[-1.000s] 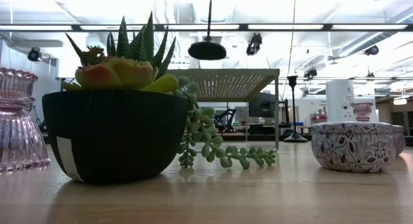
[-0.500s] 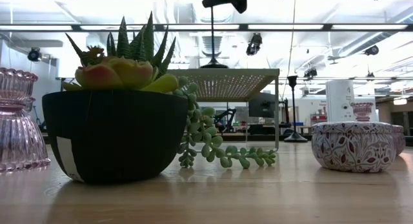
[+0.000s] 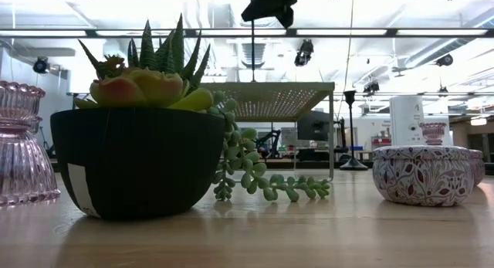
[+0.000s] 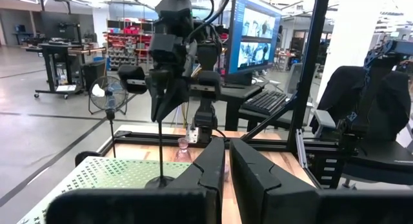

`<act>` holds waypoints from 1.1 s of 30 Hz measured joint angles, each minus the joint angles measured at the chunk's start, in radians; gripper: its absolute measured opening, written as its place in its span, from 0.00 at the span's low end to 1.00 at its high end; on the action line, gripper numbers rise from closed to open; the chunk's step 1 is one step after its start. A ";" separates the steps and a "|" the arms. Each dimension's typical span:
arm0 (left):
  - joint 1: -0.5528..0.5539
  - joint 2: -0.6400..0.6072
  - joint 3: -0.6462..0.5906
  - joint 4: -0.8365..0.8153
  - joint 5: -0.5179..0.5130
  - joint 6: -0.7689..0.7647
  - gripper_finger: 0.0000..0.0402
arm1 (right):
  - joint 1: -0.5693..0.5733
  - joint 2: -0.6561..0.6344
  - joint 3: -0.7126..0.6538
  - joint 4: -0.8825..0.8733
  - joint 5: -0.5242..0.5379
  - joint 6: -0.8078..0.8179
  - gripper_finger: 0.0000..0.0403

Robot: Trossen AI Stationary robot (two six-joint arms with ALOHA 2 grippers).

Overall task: Pick & Place candle stick holders
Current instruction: Put the bottom black candle holder on the shelf

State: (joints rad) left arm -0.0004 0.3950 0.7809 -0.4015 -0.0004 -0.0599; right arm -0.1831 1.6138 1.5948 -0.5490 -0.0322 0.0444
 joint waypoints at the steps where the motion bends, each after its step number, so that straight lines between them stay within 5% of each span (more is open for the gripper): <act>1: 0.000 0.000 0.000 0.000 0.000 0.000 0.08 | -0.002 0.000 0.000 0.003 -0.003 -0.001 0.02; 18: 0.000 0.000 0.000 0.000 0.000 0.000 0.08 | -0.007 -0.004 -0.044 0.028 -0.006 0.005 0.04; 33: 0.000 0.000 0.000 0.000 0.000 0.000 0.08 | -0.007 -0.001 -0.048 0.025 0.057 0.035 0.27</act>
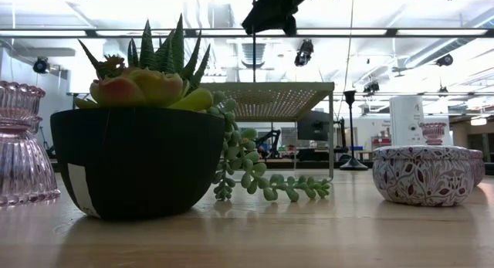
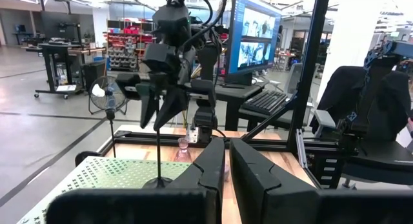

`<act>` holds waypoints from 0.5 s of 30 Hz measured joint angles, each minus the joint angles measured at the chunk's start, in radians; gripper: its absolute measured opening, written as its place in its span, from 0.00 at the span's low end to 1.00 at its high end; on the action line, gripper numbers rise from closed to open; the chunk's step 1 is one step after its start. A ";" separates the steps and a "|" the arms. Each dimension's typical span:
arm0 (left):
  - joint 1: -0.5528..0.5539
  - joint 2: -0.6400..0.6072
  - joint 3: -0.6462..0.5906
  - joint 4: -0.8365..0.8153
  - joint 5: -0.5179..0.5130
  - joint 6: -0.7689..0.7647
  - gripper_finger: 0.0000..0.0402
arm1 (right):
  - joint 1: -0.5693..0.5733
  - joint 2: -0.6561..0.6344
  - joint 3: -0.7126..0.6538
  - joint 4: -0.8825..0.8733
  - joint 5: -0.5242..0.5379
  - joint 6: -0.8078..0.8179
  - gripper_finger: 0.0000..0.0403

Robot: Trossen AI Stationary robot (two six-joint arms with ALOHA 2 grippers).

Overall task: Pick & Place candle stick holders
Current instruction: Put the bottom black candle holder on the shelf

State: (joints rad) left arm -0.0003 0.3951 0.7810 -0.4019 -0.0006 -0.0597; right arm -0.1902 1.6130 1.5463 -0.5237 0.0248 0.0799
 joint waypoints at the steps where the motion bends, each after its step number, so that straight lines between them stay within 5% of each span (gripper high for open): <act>1: 0.000 0.000 0.000 0.000 0.000 0.000 0.08 | 0.000 -0.002 0.000 0.001 0.008 0.000 0.29; 15: 0.000 0.000 0.000 0.000 0.000 0.000 0.08 | 0.010 -0.063 0.001 -0.031 0.013 -0.001 0.50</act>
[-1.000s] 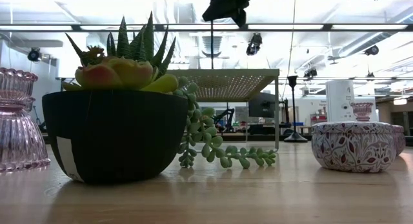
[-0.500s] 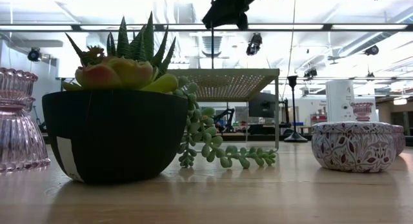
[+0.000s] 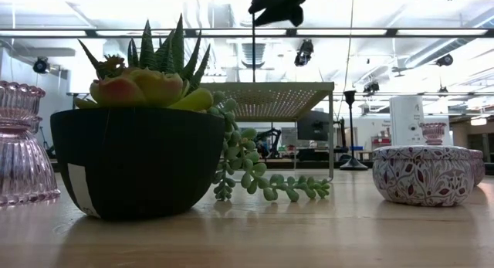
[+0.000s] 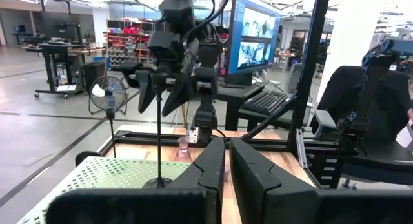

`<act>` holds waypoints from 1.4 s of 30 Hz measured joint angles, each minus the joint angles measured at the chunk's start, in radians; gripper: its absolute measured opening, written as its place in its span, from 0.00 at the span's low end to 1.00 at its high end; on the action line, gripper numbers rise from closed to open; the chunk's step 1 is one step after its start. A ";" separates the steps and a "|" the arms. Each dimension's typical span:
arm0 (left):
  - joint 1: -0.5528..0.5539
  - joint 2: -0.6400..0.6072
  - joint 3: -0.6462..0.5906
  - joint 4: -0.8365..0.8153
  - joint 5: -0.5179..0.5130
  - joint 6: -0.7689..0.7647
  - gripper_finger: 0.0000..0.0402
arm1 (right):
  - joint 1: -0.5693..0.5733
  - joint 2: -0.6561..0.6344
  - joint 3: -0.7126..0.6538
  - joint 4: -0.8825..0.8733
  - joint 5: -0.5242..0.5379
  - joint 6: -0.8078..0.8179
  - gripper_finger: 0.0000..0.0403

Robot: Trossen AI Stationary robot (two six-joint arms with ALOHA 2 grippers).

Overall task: Pick & Place candle stick holders
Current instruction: Put the bottom black candle holder on the shelf, then put the right black candle holder on the shelf

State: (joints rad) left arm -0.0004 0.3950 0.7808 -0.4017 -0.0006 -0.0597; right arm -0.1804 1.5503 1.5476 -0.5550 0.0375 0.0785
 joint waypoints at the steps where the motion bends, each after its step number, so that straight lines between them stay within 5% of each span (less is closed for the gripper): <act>1: 0.000 0.000 0.000 0.000 0.000 0.000 0.08 | 0.001 -0.010 0.002 -0.008 0.000 0.001 0.50; 10: 0.000 0.000 0.000 0.000 0.000 0.000 0.08 | 0.010 -0.132 0.027 -0.240 0.074 0.002 0.50; 21: 0.000 0.000 0.000 0.000 0.000 0.000 0.08 | 0.012 -0.380 -0.113 -0.541 0.350 0.209 0.45; 31: 0.000 0.000 0.000 0.000 0.000 0.000 0.08 | 0.009 -0.656 -0.610 -0.188 0.576 0.379 0.45; 42: 0.000 0.000 0.000 0.000 0.000 0.000 0.08 | -0.079 -0.631 -0.956 0.286 0.803 0.368 0.44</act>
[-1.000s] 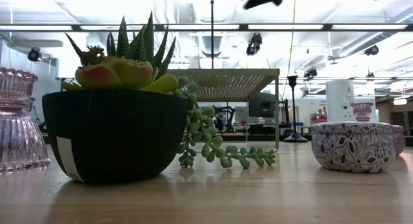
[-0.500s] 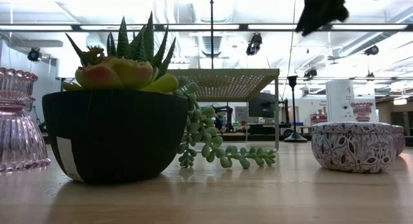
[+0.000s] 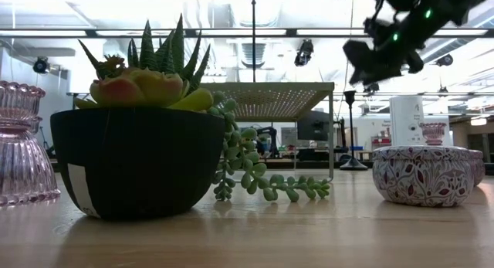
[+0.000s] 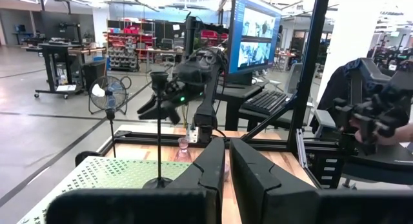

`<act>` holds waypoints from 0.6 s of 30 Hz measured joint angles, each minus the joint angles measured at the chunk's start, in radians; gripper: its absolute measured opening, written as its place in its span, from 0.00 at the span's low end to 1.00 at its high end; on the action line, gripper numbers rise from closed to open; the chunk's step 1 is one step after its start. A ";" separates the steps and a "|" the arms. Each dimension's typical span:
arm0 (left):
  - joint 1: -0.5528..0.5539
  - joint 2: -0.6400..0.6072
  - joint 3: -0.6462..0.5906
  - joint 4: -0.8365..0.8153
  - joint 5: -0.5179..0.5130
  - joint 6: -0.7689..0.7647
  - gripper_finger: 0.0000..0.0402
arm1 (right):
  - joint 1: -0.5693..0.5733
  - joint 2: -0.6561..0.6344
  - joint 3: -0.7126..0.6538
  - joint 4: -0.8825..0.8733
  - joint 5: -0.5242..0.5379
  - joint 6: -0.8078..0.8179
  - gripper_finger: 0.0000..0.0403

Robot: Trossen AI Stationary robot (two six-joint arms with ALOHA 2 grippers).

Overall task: Pick & Place candle stick holders
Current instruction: Put the right black candle holder on the shelf

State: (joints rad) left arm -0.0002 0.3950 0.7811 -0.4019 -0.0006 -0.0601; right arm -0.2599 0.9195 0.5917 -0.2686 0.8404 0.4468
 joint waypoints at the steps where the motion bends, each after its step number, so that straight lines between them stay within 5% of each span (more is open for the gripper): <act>1: 0.000 0.000 0.000 0.000 0.000 0.000 0.08 | -0.012 0.005 -0.015 0.017 0.017 0.004 0.43; 18: 0.000 0.000 0.000 0.000 0.000 0.000 0.08 | -0.234 0.123 -0.059 0.162 -0.140 0.103 0.54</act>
State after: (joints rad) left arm -0.0002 0.3951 0.7807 -0.4019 -0.0006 -0.0597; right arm -0.4943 1.0429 0.5323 -0.1066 0.7007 0.5495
